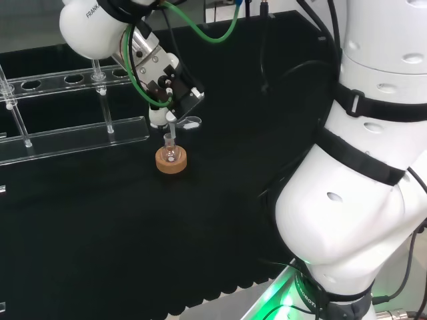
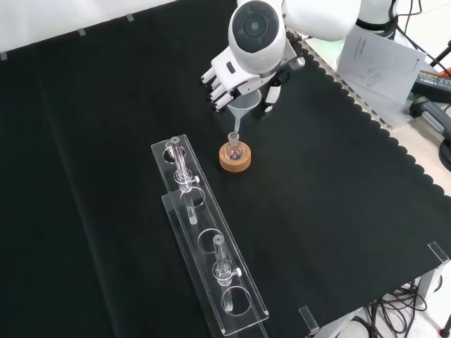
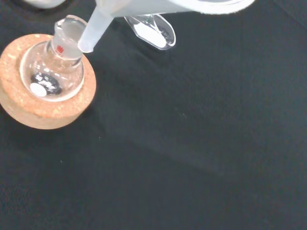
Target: Place the funnel on the round-bottom flask.
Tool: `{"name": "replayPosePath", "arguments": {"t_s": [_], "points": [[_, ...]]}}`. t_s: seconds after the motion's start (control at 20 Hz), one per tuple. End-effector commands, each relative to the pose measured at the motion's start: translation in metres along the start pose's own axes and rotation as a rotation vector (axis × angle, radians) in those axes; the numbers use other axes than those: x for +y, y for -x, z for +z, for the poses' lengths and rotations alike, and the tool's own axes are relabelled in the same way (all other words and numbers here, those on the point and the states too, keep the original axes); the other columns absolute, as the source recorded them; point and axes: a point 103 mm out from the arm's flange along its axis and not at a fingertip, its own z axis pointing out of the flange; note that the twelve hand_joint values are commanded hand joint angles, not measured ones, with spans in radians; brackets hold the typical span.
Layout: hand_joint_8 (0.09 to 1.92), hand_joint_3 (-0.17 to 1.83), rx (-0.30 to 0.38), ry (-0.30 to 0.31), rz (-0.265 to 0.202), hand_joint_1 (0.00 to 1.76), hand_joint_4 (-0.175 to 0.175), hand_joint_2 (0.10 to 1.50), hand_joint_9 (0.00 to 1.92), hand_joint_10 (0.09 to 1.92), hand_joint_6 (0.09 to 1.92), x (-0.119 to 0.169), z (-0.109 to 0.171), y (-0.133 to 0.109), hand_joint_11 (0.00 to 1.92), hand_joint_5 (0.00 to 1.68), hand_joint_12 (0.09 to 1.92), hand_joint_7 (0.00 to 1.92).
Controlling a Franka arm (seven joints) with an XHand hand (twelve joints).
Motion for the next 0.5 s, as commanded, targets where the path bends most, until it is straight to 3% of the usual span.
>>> {"name": "replayPosePath", "arguments": {"t_s": [0.05,0.35,0.5], "points": [[0.84,0.56,0.039,0.011,0.008,0.77,-0.045,0.75,0.89,0.66,0.77,0.0081,0.0030,0.0168,0.46,0.62,1.31,0.62],[0.84,0.56,0.035,0.029,-0.021,0.77,-0.045,0.75,0.89,0.66,0.77,0.0089,0.0016,0.0170,0.46,0.62,1.31,0.62],[0.84,0.56,-0.039,-0.018,0.015,0.77,-0.045,0.75,0.89,0.66,0.77,0.0089,-0.0003,0.0143,0.46,0.62,1.31,0.62]]}}
